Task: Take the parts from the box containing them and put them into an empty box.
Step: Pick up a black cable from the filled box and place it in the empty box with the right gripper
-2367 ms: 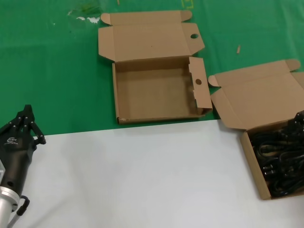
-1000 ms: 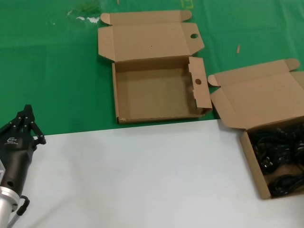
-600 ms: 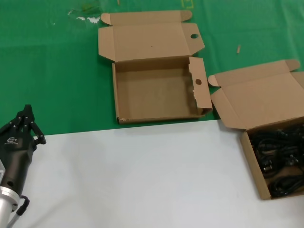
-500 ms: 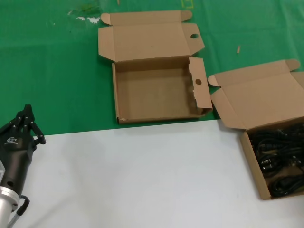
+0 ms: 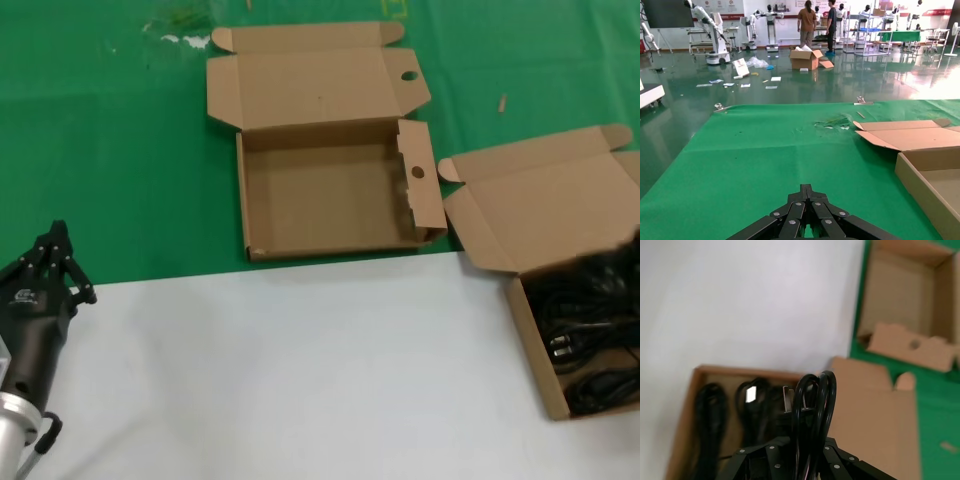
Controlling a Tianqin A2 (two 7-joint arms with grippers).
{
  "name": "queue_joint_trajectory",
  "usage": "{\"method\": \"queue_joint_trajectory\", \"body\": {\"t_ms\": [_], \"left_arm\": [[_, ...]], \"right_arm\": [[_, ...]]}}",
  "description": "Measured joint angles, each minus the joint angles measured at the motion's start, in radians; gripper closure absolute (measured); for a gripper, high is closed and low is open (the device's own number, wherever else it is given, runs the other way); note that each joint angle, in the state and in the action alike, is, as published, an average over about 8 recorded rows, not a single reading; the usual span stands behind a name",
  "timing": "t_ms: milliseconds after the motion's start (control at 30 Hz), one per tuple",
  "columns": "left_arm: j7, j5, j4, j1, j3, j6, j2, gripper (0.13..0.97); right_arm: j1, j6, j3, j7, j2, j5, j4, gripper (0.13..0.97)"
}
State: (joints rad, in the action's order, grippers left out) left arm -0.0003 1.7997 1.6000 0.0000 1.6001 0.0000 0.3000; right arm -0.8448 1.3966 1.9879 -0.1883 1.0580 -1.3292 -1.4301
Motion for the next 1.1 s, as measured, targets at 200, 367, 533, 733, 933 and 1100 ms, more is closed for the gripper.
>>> {"method": "queue_joint_trajectory", "body": {"t_ms": [200,367,533,733,933,1100], "left_arm": [[0.0,0.0,0.0,0.0,0.0,0.0,0.0,0.957],[0.0,0.0,0.0,0.0,0.0,0.0,0.0,0.957],[0.0,0.0,0.0,0.0,0.0,0.0,0.0,0.957],[0.0,0.0,0.0,0.0,0.0,0.0,0.0,0.957],[0.0,0.0,0.0,0.0,0.0,0.0,0.0,0.957],[0.0,0.0,0.0,0.0,0.0,0.0,0.0,0.957]], "right_arm": [[-0.134,0.043,0.037,0.083,-0.1,0.049,-0.027,0.947],[-0.221,0.042,0.082,0.128,-0.21,0.094,-0.018,0.947],[-0.281,0.02,0.132,0.146,-0.322,0.137,0.022,0.947],[-0.337,-0.029,0.192,0.139,-0.459,0.186,0.114,0.947],[-0.375,-0.106,0.239,0.114,-0.594,0.221,0.237,0.947],[-0.393,-0.186,0.267,0.075,-0.694,0.24,0.359,0.947]]}}
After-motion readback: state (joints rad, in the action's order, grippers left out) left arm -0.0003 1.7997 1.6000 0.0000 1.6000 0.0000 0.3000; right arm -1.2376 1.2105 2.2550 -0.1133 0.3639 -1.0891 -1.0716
